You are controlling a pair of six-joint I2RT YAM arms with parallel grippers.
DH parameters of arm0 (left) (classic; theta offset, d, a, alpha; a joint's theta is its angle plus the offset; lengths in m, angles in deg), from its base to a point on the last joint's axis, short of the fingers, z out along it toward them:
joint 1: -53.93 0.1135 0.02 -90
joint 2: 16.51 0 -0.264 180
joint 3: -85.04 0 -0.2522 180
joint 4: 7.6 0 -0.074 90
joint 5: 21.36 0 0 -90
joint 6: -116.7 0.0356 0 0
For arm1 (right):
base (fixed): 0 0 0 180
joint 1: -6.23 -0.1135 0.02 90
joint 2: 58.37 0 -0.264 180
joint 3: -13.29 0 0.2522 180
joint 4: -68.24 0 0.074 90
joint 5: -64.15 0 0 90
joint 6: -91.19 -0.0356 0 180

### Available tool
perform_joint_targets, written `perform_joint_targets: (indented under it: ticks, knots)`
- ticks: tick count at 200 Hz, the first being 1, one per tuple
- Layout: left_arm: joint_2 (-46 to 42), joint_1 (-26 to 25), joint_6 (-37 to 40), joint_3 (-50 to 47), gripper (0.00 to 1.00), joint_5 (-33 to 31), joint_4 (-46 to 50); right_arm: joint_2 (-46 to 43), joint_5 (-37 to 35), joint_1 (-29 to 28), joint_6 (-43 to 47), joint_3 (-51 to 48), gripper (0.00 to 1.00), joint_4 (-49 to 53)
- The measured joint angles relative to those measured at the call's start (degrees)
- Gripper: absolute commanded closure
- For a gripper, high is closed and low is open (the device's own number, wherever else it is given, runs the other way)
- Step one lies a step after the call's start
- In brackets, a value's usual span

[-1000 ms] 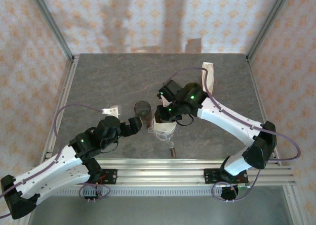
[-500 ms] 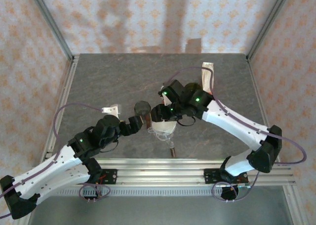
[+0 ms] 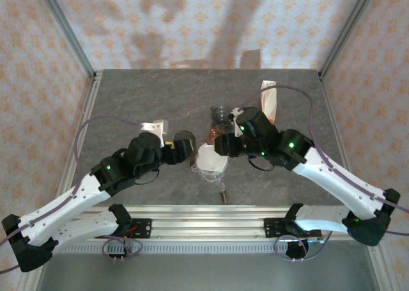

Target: Place the coffee filter in the dripper

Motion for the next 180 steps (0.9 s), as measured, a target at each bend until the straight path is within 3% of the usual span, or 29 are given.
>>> perform_joint_targets:
  ticks: [33,103,120,180]
  knots:
    - [5.0,-3.8,3.4,3.2,0.29,-0.2,1.5,-4.5,-6.1,0.0,1.4,-5.5,0.54,-0.7]
    - [6.7,-4.2,4.9,2.3,0.28,1.4,2.1,-1.1,-6.2,0.0,-1.6,-7.2,0.54,0.6]
    - [6.8,-4.2,4.9,1.6,0.32,2.3,2.0,-1.0,-5.9,0.0,-2.1,-7.2,0.55,0.6]
    - [6.8,-4.2,4.6,0.1,0.35,4.1,1.1,0.4,-4.6,0.0,-2.7,-7.3,0.75,0.6]
